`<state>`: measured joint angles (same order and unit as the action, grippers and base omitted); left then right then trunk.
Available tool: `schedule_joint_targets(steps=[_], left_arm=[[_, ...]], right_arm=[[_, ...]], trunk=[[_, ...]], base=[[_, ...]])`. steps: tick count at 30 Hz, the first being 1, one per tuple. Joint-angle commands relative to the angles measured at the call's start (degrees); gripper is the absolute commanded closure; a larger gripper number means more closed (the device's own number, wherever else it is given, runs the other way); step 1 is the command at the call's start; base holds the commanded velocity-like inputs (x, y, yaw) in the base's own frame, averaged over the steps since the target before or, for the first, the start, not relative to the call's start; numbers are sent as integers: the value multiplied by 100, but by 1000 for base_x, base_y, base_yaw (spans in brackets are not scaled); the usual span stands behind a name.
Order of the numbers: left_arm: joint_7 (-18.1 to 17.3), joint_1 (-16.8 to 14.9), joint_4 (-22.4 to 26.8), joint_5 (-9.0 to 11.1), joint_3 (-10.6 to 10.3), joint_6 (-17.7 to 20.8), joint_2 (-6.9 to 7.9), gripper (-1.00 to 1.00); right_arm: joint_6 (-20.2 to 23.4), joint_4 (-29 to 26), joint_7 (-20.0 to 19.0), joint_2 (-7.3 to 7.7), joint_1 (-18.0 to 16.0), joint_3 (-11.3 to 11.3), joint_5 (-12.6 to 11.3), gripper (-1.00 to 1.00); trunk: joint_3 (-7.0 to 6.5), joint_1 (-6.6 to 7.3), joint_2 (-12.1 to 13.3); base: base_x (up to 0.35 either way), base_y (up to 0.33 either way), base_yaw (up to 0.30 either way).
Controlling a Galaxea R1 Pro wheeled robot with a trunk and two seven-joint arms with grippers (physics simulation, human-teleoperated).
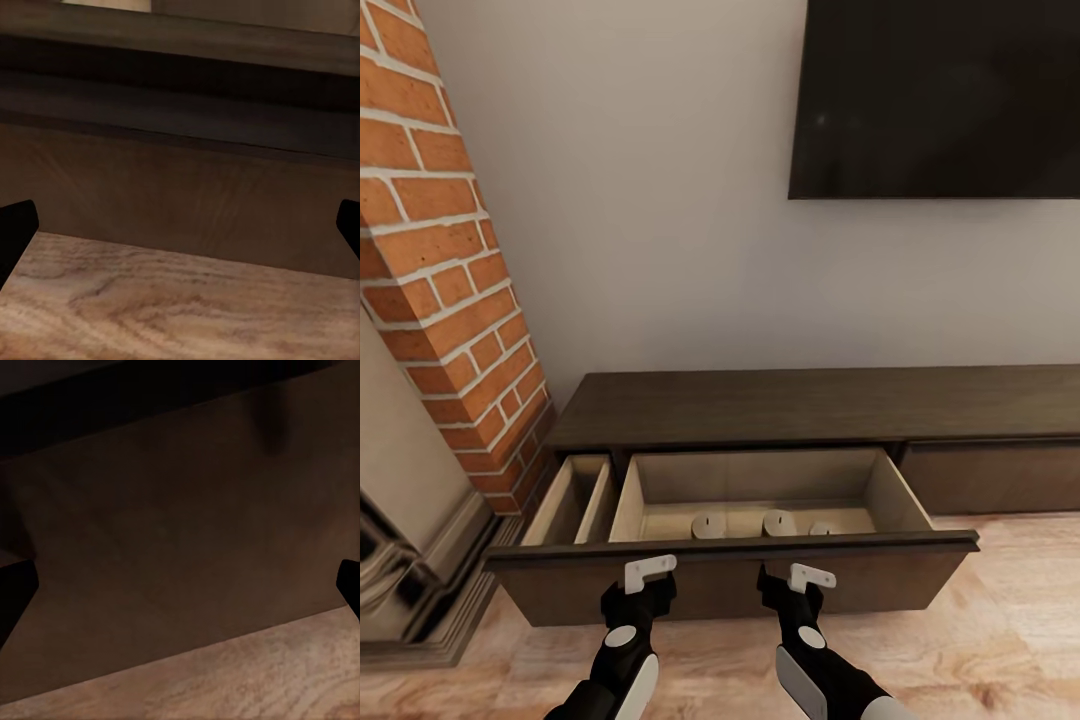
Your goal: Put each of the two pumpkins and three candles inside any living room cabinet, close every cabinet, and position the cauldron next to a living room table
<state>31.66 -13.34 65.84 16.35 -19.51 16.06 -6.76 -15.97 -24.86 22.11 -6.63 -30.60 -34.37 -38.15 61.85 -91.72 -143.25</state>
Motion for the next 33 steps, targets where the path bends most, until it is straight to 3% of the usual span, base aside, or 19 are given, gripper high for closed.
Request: schedule_joint_targets(steps=[1,33], left_arm=[[42,-3,8,36,-11,19,4,-100],[33,-2,8,37,-16,20,7,-100]], right_arm=[[-38,-1,30,4,-8,-43,-44,-100],[-38,-1,30,4,-7,-43,-44,-100]], trunk=[[5,0,-2],[5,0,-2]], base=[[151,0,0],[217,0,0]])
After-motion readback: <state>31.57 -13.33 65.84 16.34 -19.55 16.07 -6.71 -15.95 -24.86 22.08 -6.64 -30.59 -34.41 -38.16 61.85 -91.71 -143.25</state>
